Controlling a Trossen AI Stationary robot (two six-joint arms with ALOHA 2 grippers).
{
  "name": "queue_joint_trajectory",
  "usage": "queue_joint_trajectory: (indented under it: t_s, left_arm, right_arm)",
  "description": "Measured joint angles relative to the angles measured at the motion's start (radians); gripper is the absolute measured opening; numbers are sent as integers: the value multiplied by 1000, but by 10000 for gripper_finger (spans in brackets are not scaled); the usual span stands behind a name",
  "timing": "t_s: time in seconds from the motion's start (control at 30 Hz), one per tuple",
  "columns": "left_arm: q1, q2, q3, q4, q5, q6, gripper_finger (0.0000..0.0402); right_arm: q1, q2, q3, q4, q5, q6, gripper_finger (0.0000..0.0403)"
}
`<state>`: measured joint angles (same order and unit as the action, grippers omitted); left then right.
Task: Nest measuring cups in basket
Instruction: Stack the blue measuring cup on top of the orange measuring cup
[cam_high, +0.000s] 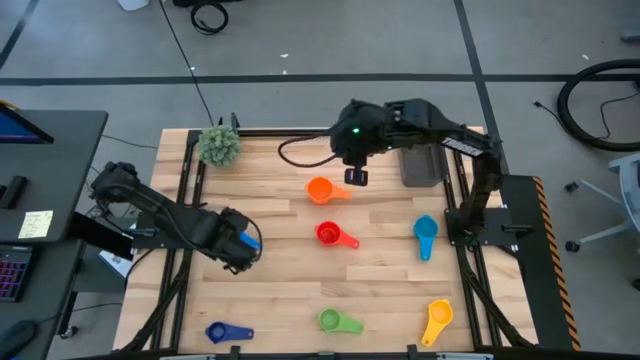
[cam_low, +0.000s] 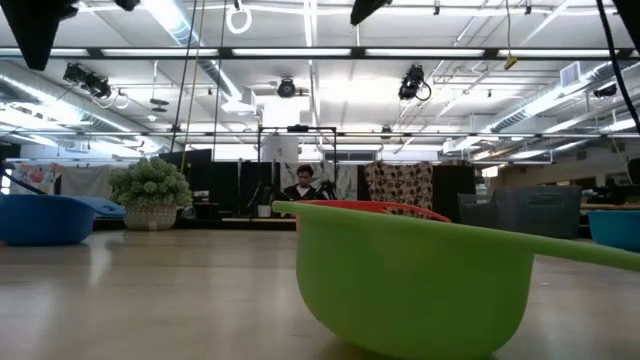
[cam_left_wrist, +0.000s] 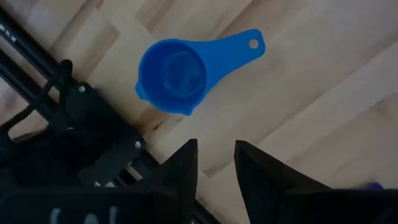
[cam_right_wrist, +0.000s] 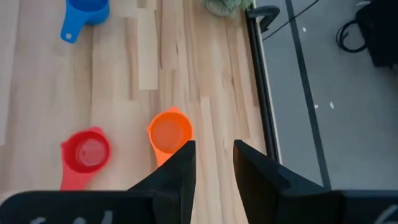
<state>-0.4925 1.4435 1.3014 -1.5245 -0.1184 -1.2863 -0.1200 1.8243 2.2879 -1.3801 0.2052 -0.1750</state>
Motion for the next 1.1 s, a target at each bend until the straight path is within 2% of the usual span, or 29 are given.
queue_joint_trajectory:
  t_s: [0.17,0.37,0.53,0.77,0.9,1.1]
  left_arm:
    - [-1,30,-29,25,-8,22,112]
    - [-7,-29,-259,167,94,18,105]
    - [-4,-69,-385,343,82,129,90]
    - [-3,-71,-429,386,16,302,85]
    - [6,-71,-448,385,2,311,85]
    - [33,-70,-498,392,51,312,85]
  right_arm:
    - [0,-31,0,-2,-47,0,112]
    - [1,-43,0,-5,-55,5,112]
    - [2,-43,0,-6,-82,26,112]
    - [2,-43,0,-5,-82,27,112]
    - [2,-43,0,-4,-82,27,112]
    - [2,-43,0,-3,-82,27,112]
